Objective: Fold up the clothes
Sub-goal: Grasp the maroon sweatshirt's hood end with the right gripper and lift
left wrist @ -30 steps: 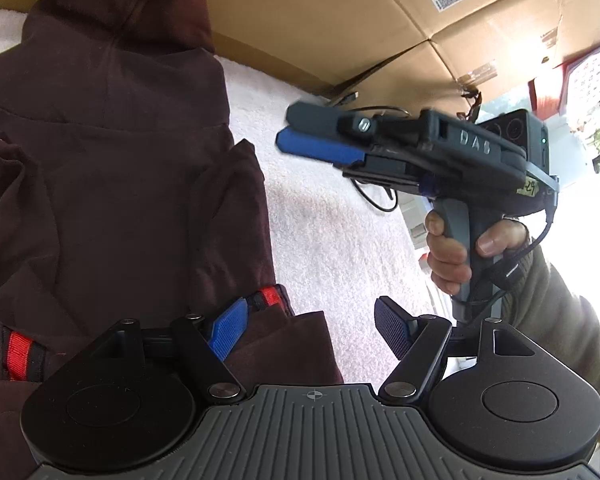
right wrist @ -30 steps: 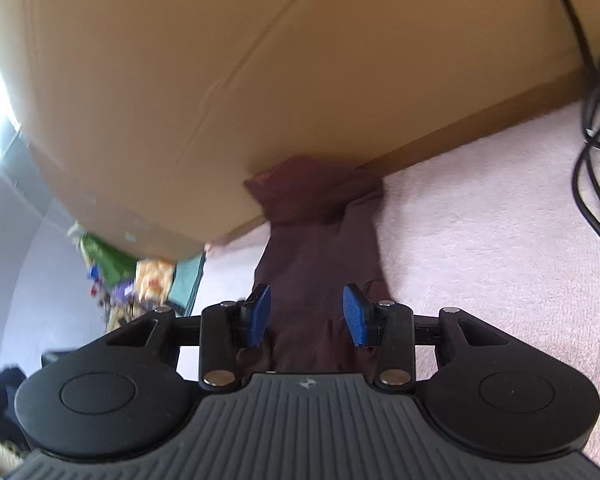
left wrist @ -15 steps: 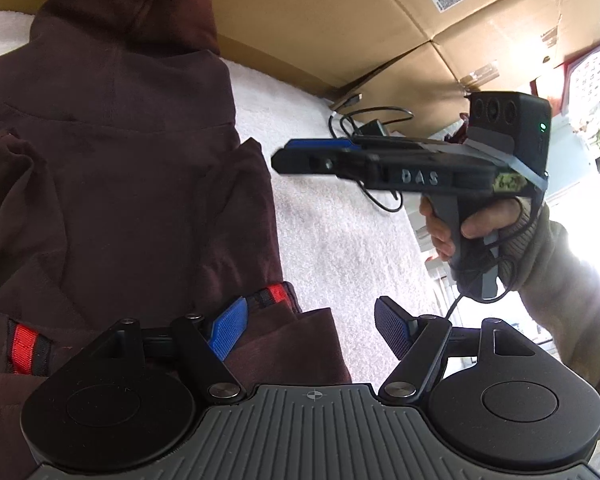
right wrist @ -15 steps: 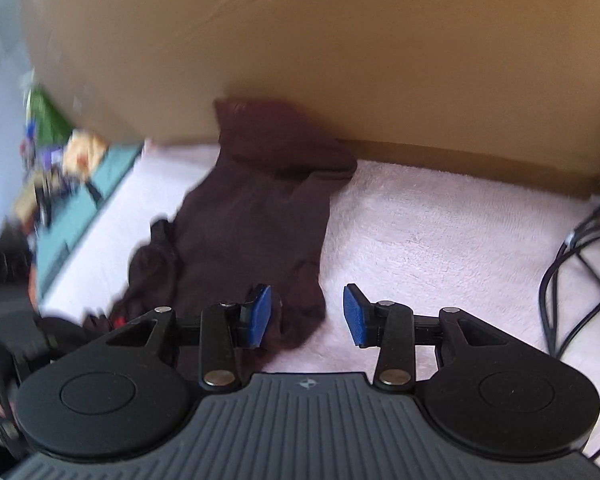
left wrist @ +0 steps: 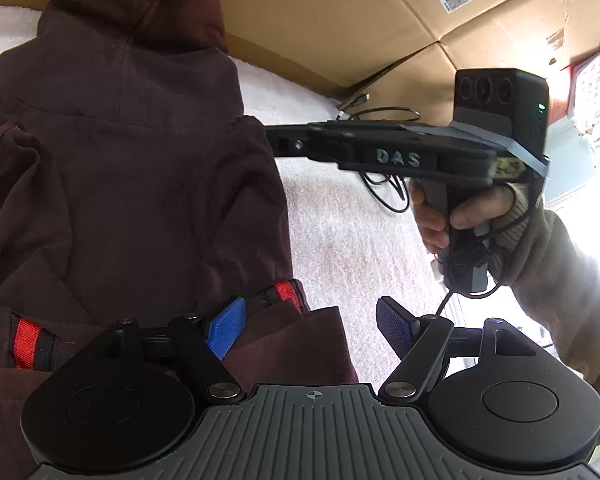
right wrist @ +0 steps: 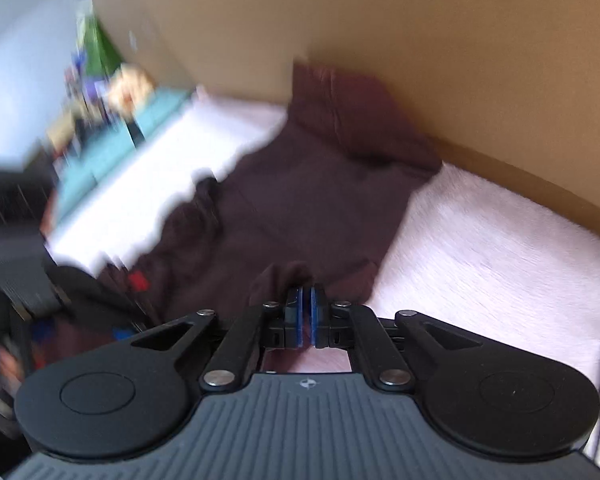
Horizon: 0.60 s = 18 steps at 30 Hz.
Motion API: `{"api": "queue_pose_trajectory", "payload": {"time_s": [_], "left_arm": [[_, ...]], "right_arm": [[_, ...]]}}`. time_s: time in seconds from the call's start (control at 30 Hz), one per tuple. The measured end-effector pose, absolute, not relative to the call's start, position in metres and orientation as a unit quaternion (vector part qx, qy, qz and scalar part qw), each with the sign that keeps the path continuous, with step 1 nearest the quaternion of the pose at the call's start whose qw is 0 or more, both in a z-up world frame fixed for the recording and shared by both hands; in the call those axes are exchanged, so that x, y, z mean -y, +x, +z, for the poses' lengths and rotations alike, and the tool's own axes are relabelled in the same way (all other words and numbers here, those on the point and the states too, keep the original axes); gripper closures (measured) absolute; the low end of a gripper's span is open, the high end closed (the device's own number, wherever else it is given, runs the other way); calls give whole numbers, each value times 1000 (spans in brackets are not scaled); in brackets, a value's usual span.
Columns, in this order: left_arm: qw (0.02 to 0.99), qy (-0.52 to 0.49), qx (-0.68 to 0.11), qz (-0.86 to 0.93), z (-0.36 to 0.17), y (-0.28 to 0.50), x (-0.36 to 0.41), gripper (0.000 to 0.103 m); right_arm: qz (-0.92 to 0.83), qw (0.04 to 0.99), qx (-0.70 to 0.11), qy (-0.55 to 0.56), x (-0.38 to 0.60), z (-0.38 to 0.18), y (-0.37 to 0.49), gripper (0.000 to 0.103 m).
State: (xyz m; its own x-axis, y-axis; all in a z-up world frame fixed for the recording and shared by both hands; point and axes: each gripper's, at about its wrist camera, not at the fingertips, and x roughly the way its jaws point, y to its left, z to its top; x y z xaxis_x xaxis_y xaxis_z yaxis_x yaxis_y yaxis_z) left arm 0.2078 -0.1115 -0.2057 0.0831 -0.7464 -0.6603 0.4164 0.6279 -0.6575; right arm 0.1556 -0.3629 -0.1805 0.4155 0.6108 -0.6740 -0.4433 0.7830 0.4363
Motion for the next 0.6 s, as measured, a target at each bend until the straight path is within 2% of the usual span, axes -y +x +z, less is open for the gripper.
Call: {"api": "queue_pose_trajectory", "payload": {"time_s": [0.27,0.33,0.53,0.6], "left_arm": [[716,-154,-548,-404,-206,210,112,17],[714,-163,-550,-402,-203,213,109,17],[736,-169,-521,-399,-178,211,85,16],[749,-161,-510,-392,-171,210,75,15]], "right_arm": [[260,840,-461,124,374,-199,162,94],[244,845,-457,130,381,-196,160,84],[247,862,-415,152,386,-162,148,83],[276,856,-412,147,373,-153,146,77]]}}
